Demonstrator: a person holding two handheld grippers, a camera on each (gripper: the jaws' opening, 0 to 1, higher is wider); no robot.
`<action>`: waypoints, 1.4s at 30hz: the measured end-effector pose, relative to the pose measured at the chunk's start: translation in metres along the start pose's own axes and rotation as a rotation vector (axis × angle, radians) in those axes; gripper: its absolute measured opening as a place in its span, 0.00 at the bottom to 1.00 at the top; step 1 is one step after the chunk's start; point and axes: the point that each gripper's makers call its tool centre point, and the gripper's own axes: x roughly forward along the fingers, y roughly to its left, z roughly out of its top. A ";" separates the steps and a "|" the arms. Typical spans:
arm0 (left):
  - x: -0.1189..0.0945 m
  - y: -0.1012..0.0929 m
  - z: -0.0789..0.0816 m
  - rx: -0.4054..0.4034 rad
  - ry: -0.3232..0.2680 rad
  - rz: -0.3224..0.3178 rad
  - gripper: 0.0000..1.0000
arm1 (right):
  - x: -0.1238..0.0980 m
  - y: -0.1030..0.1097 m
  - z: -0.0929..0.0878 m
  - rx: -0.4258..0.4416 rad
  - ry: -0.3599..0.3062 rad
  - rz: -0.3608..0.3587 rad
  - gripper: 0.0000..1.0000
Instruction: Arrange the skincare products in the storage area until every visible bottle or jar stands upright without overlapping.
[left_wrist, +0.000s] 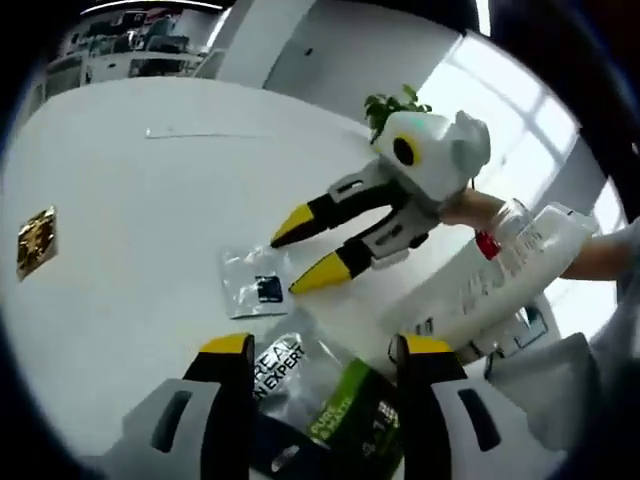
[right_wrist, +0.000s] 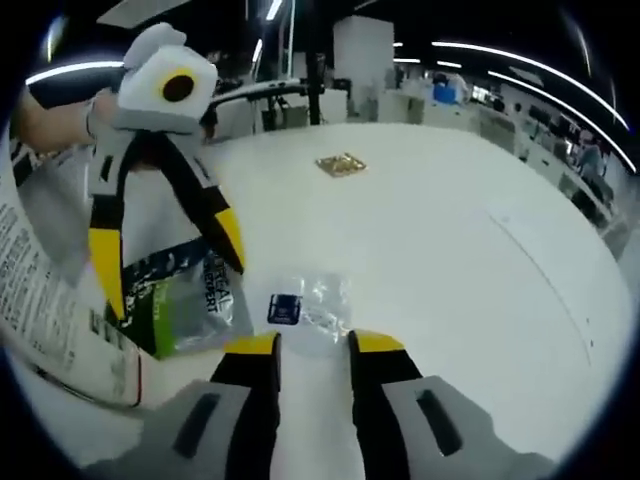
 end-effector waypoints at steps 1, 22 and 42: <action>0.002 0.000 0.000 -0.007 -0.001 0.000 0.51 | 0.001 -0.001 0.000 0.003 0.001 -0.002 0.27; 0.008 0.005 0.032 -0.148 -0.154 0.012 0.47 | 0.001 0.001 0.000 0.034 -0.038 -0.014 0.25; 0.012 0.017 0.028 -0.368 -0.183 0.035 0.45 | 0.001 0.000 0.001 0.036 -0.029 -0.025 0.26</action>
